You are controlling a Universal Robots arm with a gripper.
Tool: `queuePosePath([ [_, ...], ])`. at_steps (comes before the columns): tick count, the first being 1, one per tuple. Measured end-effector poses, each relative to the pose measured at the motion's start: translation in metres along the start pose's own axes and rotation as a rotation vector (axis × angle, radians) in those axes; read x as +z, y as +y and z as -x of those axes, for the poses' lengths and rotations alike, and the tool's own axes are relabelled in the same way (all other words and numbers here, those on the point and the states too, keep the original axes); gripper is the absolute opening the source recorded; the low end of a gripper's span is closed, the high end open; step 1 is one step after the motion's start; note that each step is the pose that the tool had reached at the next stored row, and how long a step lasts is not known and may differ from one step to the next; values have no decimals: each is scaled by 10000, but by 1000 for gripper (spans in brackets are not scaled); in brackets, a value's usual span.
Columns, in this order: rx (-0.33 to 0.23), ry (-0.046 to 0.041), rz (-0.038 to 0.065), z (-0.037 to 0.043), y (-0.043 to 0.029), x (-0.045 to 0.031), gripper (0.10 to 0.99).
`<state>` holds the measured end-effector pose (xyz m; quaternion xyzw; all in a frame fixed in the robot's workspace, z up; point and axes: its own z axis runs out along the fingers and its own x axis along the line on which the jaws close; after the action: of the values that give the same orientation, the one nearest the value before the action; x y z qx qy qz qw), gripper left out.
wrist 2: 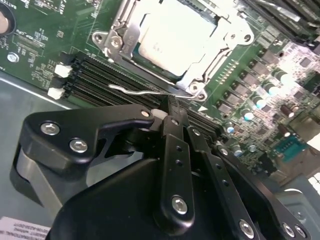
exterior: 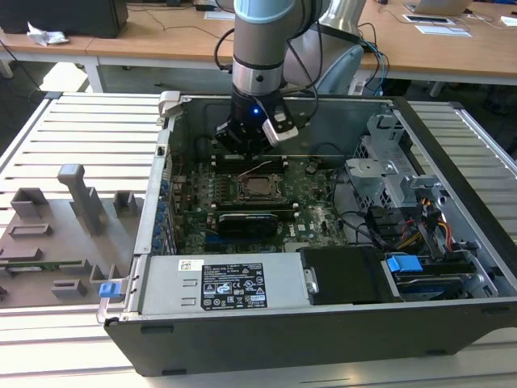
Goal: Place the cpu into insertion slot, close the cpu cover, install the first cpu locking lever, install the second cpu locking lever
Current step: 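Install the first cpu locking lever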
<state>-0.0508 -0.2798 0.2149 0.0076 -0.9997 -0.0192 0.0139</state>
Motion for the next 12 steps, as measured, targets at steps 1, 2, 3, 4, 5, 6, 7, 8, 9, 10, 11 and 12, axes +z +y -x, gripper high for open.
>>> queuePosePath([
  [1, -1, 0, 0, 12, 2, 5, 106],
  [2, -1, 0, 0, 31, 4, 14, 106],
  [3, 0, 1, 0, 44, 4, 20, 106],
  [4, 0, 0, 0, 57, 4, 26, 106],
  [5, 0, 0, 0, 75, 4, 34, 106],
  [6, 0, 1, 0, 88, 3, 43, 106],
  [7, -1, 0, -1, 96, 3, 48, 106],
  [8, 0, 0, -1, 107, 3, 56, 106],
  [9, 0, 0, -2, 118, 2, 64, 106],
  [10, -1, 1, -3, 125, 2, 68, 106],
  [11, -1, 0, -3, 133, 2, 72, 106],
  [12, -1, 0, -3, 142, 1, 77, 106],
])
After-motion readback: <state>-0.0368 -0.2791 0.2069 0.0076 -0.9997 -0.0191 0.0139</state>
